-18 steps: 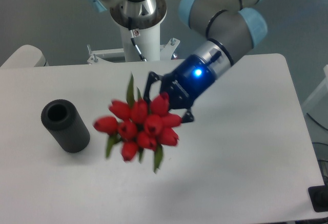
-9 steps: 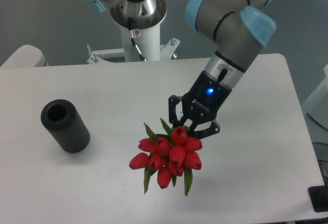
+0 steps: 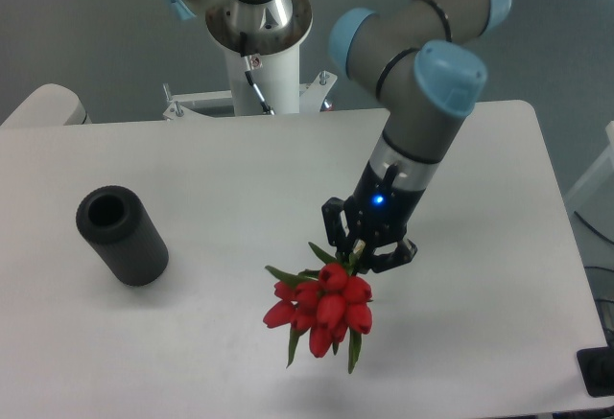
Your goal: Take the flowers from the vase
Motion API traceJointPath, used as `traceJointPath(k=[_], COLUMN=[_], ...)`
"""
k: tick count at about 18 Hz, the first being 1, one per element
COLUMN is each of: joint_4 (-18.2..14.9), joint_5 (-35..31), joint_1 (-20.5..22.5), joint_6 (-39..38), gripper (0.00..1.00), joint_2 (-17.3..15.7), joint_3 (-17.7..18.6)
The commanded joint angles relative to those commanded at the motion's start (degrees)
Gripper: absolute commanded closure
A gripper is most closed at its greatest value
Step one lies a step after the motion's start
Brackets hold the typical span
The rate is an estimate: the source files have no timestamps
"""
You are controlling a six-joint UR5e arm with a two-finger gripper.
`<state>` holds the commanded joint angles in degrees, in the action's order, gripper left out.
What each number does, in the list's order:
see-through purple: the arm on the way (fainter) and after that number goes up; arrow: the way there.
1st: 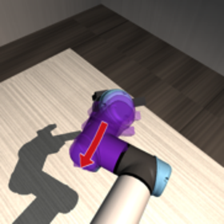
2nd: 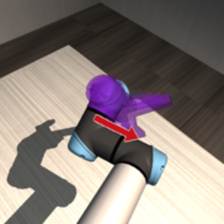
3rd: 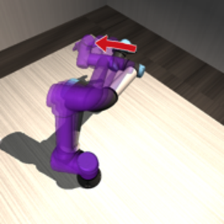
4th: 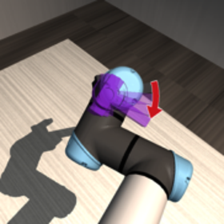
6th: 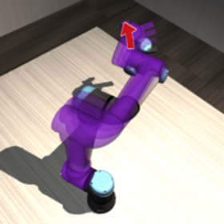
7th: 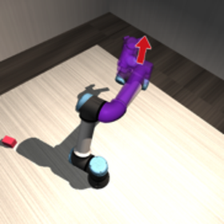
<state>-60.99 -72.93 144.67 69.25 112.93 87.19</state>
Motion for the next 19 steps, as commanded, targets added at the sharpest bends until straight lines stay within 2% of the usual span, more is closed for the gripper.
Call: traceJointPath(k=[6, 9, 12, 19], joint_4=[-4.7, -5.1, -6.1, -6.0], joint_5=[-7.3, -12.4, -12.6, -12.7], joint_1=[-1.8, -2.7, -2.7, -2.7], joint_6=[3.0, 5.6, 6.9, 8.2], gripper=[0.96, 0.96, 0.97, 0.96], joint_2=[4.7, 6.8, 7.9, 8.5], joint_3=[-3.5, -4.4, -6.3, -6.4])
